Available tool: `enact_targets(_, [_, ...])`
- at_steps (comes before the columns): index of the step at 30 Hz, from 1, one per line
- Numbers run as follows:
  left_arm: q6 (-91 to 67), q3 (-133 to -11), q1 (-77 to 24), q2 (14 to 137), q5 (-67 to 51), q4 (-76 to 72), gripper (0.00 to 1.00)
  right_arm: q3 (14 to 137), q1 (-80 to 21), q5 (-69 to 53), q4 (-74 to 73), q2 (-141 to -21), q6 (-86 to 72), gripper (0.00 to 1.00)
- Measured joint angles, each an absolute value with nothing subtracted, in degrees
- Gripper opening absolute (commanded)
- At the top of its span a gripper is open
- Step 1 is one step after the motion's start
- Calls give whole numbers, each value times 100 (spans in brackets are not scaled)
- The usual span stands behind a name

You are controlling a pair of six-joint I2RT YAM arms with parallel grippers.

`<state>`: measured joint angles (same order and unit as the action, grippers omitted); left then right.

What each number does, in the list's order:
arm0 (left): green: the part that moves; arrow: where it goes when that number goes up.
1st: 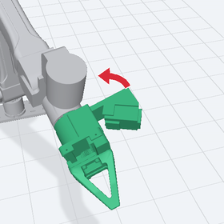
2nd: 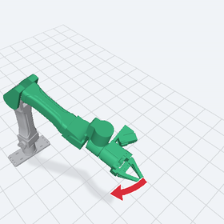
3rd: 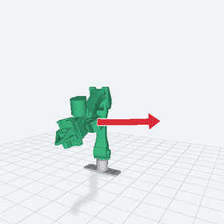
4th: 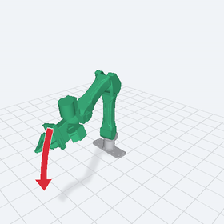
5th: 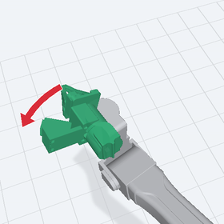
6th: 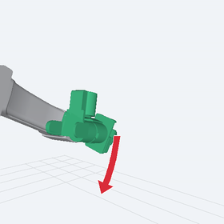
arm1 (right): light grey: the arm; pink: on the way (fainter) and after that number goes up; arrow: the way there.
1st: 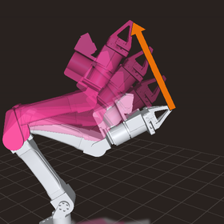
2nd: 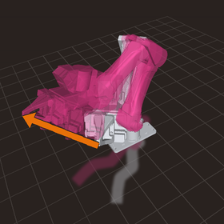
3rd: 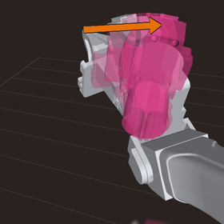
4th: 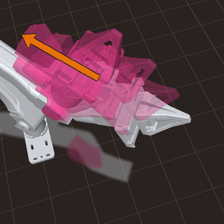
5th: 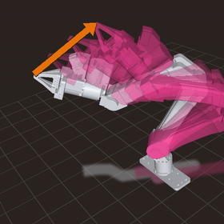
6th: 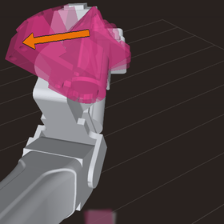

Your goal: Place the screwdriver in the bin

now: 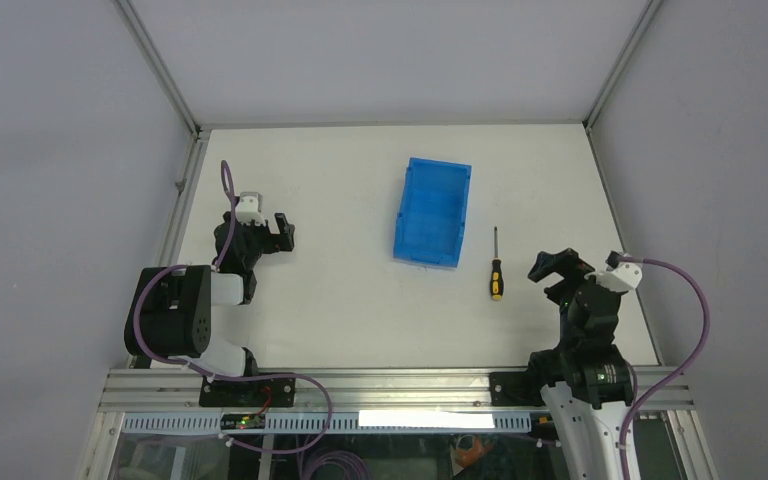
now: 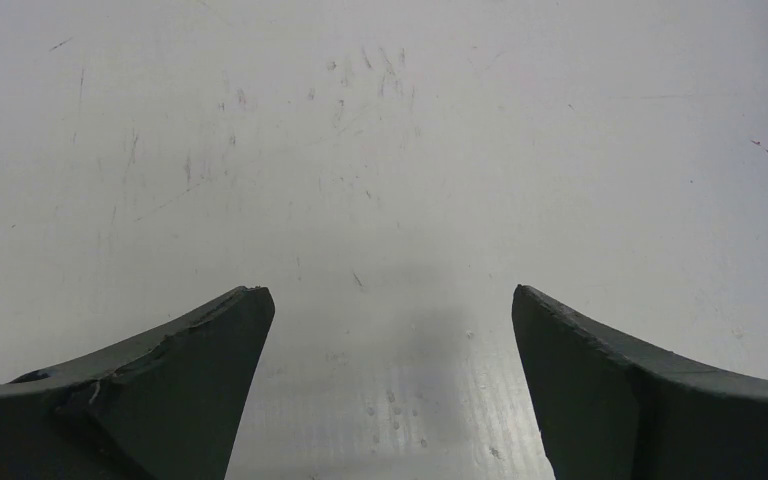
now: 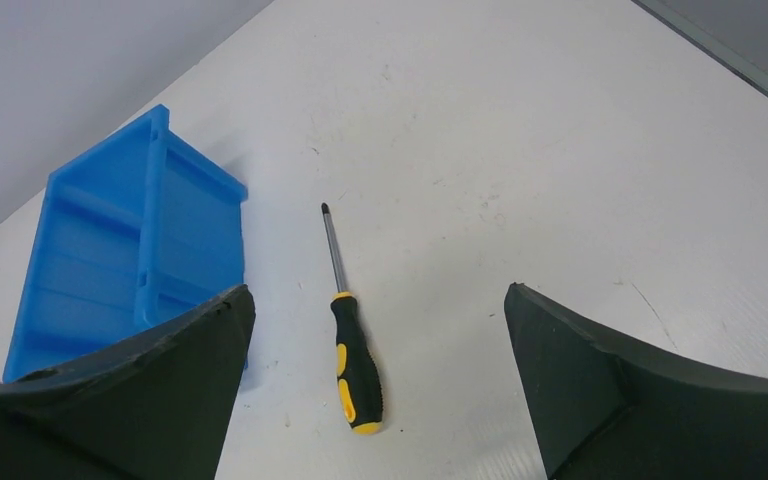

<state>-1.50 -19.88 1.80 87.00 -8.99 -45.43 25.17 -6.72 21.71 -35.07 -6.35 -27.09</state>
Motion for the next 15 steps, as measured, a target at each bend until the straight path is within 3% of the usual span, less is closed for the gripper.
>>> enact_targets(6, [-150, -1988, 180, 8700, -899, -4543, 99, 2840, -672, 1588, -3109, -628, -2580, 92])
enact_targets(9, [-150, -1988, 180, 8700, -899, -4543, 99, 3262, -672, 1441, -2956, -919, -2482, 95])
enact_targets(11, [-150, -1988, 180, 8700, -902, -4543, 99, 3907, -672, 1546, -3057, -1577, -2432, 99])
enact_targets(15, [-150, -1988, 180, 8700, -899, -4543, 99, 6075, -642, 1586, -3634, -4010, -2182, 99])
